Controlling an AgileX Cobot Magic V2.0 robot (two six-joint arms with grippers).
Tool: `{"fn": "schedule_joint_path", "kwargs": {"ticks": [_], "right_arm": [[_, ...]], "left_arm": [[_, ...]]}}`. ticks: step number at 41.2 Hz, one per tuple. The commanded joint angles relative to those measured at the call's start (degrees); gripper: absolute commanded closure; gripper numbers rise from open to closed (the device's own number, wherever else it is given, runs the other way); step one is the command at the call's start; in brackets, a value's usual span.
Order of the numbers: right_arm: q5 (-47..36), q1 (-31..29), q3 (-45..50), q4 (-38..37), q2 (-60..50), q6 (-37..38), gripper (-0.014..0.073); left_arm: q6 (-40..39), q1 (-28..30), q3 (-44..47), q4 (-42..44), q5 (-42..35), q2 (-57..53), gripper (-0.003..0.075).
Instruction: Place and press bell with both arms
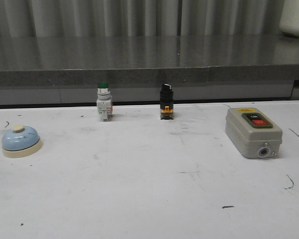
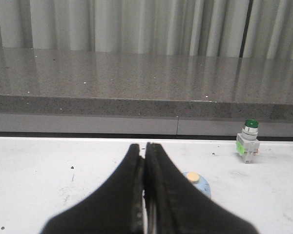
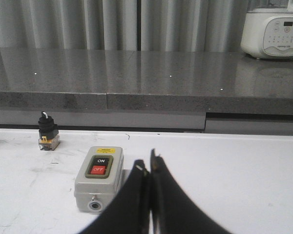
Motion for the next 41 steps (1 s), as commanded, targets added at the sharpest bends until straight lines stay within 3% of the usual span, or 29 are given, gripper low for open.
{"fn": "schedule_joint_path", "kwargs": {"ticks": [1,29,35,41], "right_arm": [[-4.5,-0.2,-0.4,-0.4,-1.0,0.0,0.0662],[-4.5,-0.2,-0.4,-0.4,-1.0,0.0,0.0662],[-4.6,-0.2,-0.4,-0.4,-1.0,0.0,0.0662],[-7.4,-0.2,-0.9,-0.4,-1.0,0.0,0.0662]], "left_arm": [[-0.2,-0.1,1.5,0.0,-4.9,-0.9,0.074],[-0.2,-0.1,1.4,0.0,-5.0,-0.9,0.074],[-0.2,-0.1,1.4,0.0,-7.5,-0.9,0.074],[-0.2,-0.1,1.1,0.0,-15.1,-0.9,0.074]]}}
